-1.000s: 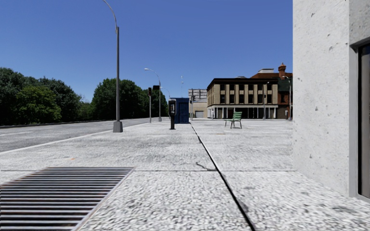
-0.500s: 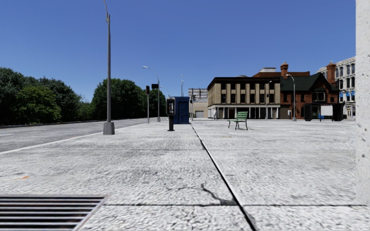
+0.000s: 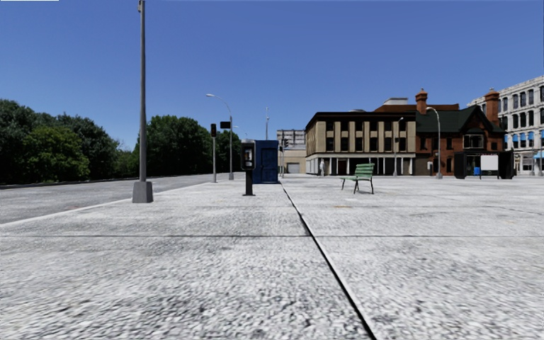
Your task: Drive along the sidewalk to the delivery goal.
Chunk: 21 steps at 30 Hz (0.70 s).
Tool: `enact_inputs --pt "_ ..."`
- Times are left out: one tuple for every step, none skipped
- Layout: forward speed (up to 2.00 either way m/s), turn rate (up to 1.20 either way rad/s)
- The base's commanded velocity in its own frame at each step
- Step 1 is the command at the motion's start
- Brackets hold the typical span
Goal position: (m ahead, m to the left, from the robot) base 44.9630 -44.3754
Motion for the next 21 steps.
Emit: enact_inputs --pt "2.00 0.00" --pt "2.00 0.00" --pt "2.00 0.00" --pt "2.00 0.00" --pt "2.00 -0.15" --pt "2.00 -0.30" --pt "2.00 -0.30" --pt "2.00 -0.35" --pt "2.00 -0.37" --pt "2.00 -0.37" --pt "2.00 -0.37" --pt "2.00 -0.37" --pt "2.00 -0.37" --pt "2.00 -0.38" --pt "2.00 -0.38" --pt "2.00 -0.38" --pt "2.00 -0.38" --pt "2.00 -0.37" --pt "2.00 0.00" --pt "2.00 0.00" --pt "2.00 0.00"
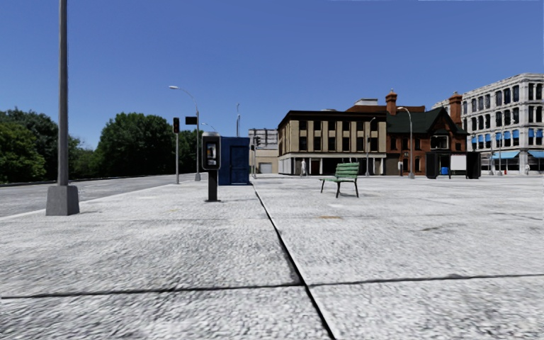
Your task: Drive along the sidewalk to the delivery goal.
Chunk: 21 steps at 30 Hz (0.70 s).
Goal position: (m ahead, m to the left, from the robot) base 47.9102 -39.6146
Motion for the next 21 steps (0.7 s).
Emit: enact_inputs --pt "2.00 0.00" --pt "2.00 0.00" --pt "2.00 0.00" --pt "2.00 0.00" --pt "2.00 0.00" --pt "2.00 0.00" --pt "2.00 0.00" --pt "2.00 0.00" --pt "2.00 0.00" --pt "2.00 0.00" --pt "2.00 0.00" --pt "2.00 0.00" --pt "2.00 0.00" --pt "2.00 0.00" --pt "2.00 0.00" --pt "2.00 0.00" --pt "2.00 0.00" --pt "2.00 0.00" --pt "2.00 0.00" --pt "2.00 0.00" --pt "2.00 0.00"
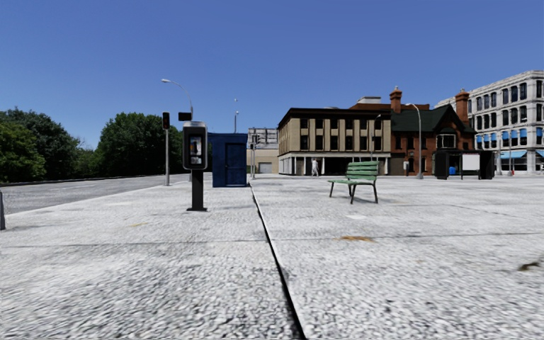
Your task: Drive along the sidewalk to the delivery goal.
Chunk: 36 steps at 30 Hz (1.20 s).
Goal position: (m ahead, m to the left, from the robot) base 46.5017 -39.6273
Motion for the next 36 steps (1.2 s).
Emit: enact_inputs --pt "2.00 0.00" --pt "2.00 0.00" --pt "2.00 0.00" --pt "2.00 0.00" --pt "2.00 0.00" --pt "2.00 0.00" --pt "2.00 0.00" --pt "2.00 0.00" --pt "2.00 0.00" --pt "2.00 0.00" --pt "2.00 0.00" --pt "2.00 0.00" --pt "2.00 0.00" --pt "2.00 0.00" --pt "2.00 0.00" --pt "2.00 0.00" --pt "2.00 0.00" --pt "2.00 0.00" --pt "2.00 -0.04" --pt "2.00 -0.19" --pt "2.00 -0.26" --pt "2.00 -0.29" --pt "2.00 -0.29" --pt "2.00 -0.26" --pt "2.00 -0.08" --pt "2.00 -0.02" --pt "2.00 0.00" --pt "2.00 0.00" --pt "2.00 0.00" --pt "2.00 0.00" --pt "2.00 0.00" --pt "2.00 0.00" --pt "2.00 0.00" --pt "2.00 0.00" --pt "2.00 0.00" --pt "2.00 0.00"
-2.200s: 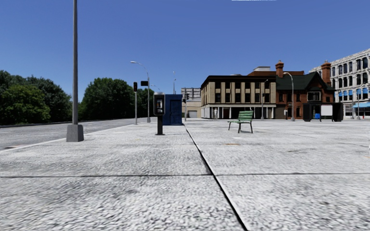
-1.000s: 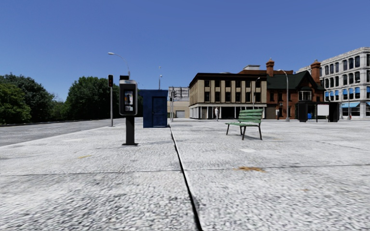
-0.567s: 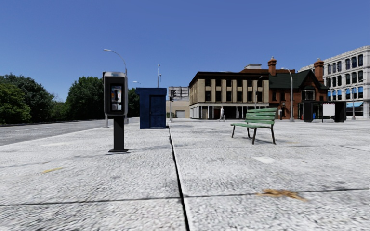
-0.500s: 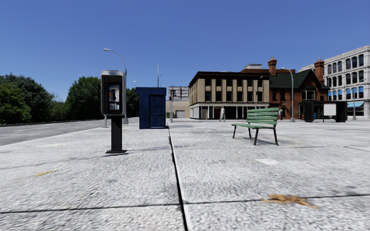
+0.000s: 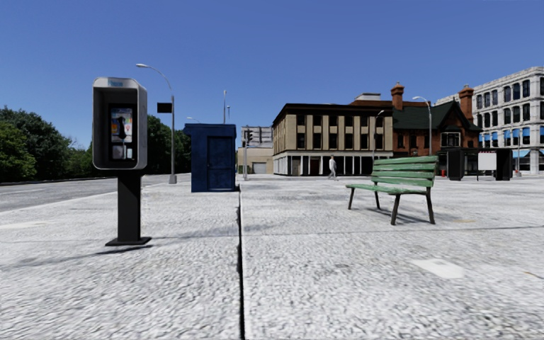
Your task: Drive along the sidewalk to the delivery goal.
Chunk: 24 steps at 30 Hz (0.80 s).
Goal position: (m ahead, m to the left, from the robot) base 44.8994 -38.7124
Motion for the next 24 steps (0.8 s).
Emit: enact_inputs --pt "2.00 0.00" --pt "2.00 0.00" --pt "2.00 0.00" --pt "2.00 0.00" --pt "2.00 0.00" --pt "2.00 0.00" --pt "2.00 0.00" --pt "2.00 0.00" --pt "2.00 0.00" --pt "2.00 0.00" --pt "2.00 0.00" --pt "2.00 0.00" --pt "2.00 0.00" --pt "2.00 0.00" --pt "2.00 0.00" --pt "2.00 0.00" --pt "2.00 0.00" --pt "2.00 0.00" --pt "2.00 0.00" --pt "2.00 0.00" --pt "2.00 0.00" --pt "2.00 0.00" --pt "2.00 0.00" --pt "2.00 0.00"
